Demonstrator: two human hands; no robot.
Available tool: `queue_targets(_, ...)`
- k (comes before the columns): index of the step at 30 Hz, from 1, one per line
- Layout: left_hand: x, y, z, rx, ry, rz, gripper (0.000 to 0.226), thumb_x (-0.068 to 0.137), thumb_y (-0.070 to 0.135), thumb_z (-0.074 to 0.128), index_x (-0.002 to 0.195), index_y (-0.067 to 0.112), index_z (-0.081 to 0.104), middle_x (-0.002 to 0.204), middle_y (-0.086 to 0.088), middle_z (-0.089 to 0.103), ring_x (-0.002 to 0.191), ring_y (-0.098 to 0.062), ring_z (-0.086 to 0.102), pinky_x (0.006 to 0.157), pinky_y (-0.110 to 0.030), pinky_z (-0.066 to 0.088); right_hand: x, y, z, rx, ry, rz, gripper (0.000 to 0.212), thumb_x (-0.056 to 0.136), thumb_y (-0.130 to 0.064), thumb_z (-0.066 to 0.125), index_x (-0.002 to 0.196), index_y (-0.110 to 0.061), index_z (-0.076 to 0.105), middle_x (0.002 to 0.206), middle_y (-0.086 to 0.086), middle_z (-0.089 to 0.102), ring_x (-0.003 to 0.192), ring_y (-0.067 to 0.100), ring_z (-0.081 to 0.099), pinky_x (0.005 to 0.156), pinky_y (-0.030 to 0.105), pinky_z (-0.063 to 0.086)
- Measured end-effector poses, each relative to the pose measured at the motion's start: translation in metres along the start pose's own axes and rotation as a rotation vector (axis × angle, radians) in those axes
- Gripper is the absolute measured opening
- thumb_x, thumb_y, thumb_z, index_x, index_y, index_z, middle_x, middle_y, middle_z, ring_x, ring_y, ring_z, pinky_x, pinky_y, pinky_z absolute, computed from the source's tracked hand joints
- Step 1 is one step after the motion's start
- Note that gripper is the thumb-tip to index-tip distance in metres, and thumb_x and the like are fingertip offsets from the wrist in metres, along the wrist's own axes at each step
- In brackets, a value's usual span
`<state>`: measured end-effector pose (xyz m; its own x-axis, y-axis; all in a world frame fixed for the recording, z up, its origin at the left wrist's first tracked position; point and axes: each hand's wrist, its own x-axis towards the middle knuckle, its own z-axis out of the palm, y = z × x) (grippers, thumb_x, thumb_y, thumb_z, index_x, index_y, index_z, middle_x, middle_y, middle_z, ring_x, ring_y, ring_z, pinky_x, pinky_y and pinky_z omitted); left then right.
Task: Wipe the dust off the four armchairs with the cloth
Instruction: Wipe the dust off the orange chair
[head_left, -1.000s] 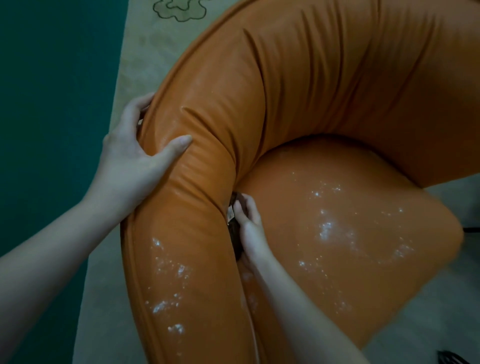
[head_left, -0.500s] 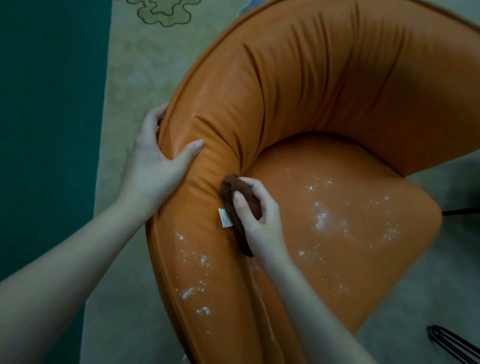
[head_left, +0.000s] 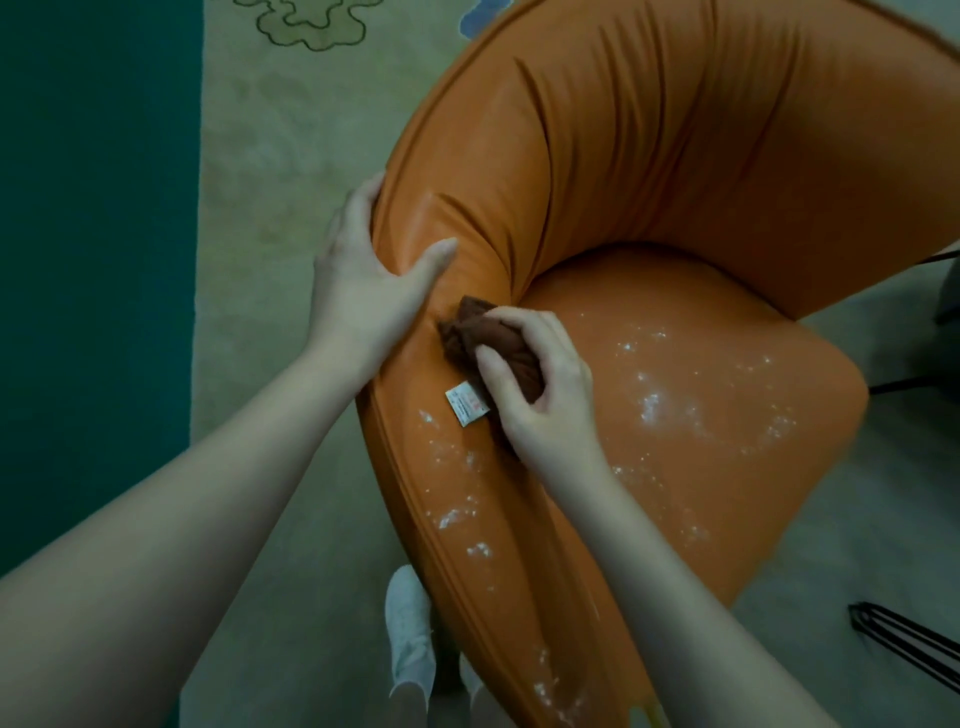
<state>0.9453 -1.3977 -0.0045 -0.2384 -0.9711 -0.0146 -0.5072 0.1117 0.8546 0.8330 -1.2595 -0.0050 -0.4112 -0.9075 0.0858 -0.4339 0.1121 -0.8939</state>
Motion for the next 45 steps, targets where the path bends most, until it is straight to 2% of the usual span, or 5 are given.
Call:
queue_targets(5,0.000,-0.003,-0.003,-0.033,-0.062,-0.034,0.076,0.084,0.052,0.063,0.148,0.018,0.039,0.149,-0.004,0.045,0.137,-0.017,0.042,0.115,-0.034,0.032,-0.025,-0.006,-0.016,-0.073,-0.170,-0.088,0.022,0.091,-0.021,0.063,0.110,-0.012,0.068,0.108,-0.001,0.063,0.105,0.005,0.057,0.091,0.017,0.042)
queue_targets(10,-0.024,-0.014,-0.007,-0.195,-0.072,-0.074,0.067,0.089,0.046,0.054,0.150,0.022,0.037,0.152,0.000,0.041,0.140,-0.013,0.038,0.118,-0.039,0.030,0.003,-0.012,-0.008,-0.127,-0.050,-0.072,0.024,0.090,-0.017,0.064,0.113,-0.010,0.069,0.115,0.003,0.061,0.109,0.008,0.056,0.095,0.013,0.039)
queue_targets(17,-0.055,-0.030,-0.018,-0.225,-0.103,-0.052,0.063,0.091,0.048,0.054,0.149,0.029,0.038,0.149,0.006,0.042,0.136,-0.013,0.042,0.114,-0.043,0.036,-0.036,-0.017,-0.021,-0.184,-0.354,-0.211,0.026,0.091,-0.023,0.060,0.113,-0.013,0.070,0.119,-0.001,0.060,0.116,0.008,0.054,0.099,0.021,0.043)
queue_targets(21,-0.059,-0.027,-0.017,-0.227,-0.096,-0.064,0.060,0.094,0.042,0.055,0.150,0.030,0.036,0.150,0.005,0.042,0.137,-0.013,0.041,0.114,-0.043,0.035,-0.022,-0.022,-0.024,-0.162,-0.245,-0.175,0.022,0.090,-0.012,0.064,0.111,-0.010,0.070,0.117,0.000,0.062,0.115,0.004,0.054,0.100,0.015,0.038)
queue_targets(45,-0.095,-0.004,-0.004,-0.191,0.053,-0.158,0.090,0.075,0.062,0.058,0.151,0.019,0.034,0.153,-0.002,0.038,0.140,-0.014,0.037,0.118,-0.037,0.030,-0.068,-0.004,-0.050,0.001,-0.515,-0.271,0.018,0.089,-0.009,0.066,0.106,-0.006,0.071,0.113,0.004,0.064,0.112,0.011,0.059,0.097,0.024,0.044)
